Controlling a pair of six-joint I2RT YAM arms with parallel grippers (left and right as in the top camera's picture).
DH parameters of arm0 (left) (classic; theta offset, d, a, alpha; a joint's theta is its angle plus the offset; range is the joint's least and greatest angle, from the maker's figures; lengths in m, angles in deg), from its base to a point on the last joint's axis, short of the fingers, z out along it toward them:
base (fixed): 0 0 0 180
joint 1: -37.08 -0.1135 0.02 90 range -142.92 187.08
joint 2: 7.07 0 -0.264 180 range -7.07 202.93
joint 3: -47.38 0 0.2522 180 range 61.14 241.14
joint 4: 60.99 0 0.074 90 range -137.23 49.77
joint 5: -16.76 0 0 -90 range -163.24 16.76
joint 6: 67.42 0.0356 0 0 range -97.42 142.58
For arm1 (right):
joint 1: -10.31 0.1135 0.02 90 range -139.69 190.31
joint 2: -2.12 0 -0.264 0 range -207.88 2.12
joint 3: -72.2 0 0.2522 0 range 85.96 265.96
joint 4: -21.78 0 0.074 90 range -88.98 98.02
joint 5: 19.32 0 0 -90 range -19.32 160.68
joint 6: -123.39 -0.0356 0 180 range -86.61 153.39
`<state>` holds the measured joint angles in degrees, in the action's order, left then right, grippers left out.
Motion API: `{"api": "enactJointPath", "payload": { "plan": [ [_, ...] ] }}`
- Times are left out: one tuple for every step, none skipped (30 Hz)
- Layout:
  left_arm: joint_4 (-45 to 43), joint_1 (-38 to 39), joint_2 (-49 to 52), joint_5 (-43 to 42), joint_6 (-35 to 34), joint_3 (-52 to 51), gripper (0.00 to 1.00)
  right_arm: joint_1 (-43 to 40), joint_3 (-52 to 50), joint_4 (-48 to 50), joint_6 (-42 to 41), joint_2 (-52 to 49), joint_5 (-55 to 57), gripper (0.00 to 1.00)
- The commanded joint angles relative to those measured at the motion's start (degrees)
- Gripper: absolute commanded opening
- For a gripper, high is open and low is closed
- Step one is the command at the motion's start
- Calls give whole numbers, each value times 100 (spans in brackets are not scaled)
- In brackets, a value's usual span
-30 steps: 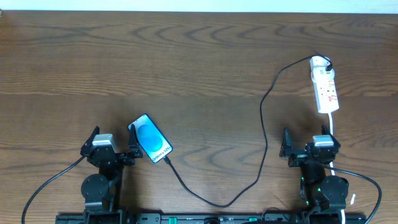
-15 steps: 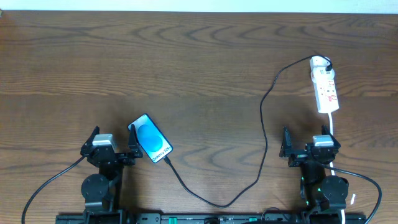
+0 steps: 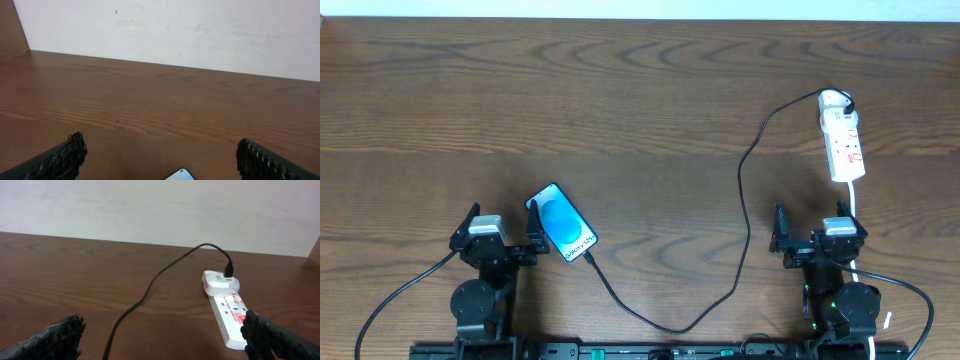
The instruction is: Plug charger to phone and switch on socket
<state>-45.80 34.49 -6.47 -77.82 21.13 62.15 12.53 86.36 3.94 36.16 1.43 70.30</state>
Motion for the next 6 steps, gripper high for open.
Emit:
{"api": "enactJointPath", "payload": {
  "plan": [
    [216,-35,-37,-136,17,-79,98,50,-9,-26,70,42,44,99],
    [216,-35,-37,-136,17,-79,98,50,-9,-26,70,42,44,99],
    [216,-35,-37,-136,15,-79,98,50,-9,-26,70,42,44,99],
    [216,-35,-37,-136,15,-79,98,50,-9,-26,70,42,44,99],
    [216,-35,-37,-138,15,-79,98,50,-9,-26,70,42,44,99],
    [216,-35,-37,-138,17,-79,98,50,-9,-26,70,42,44,99]
  ]
}}
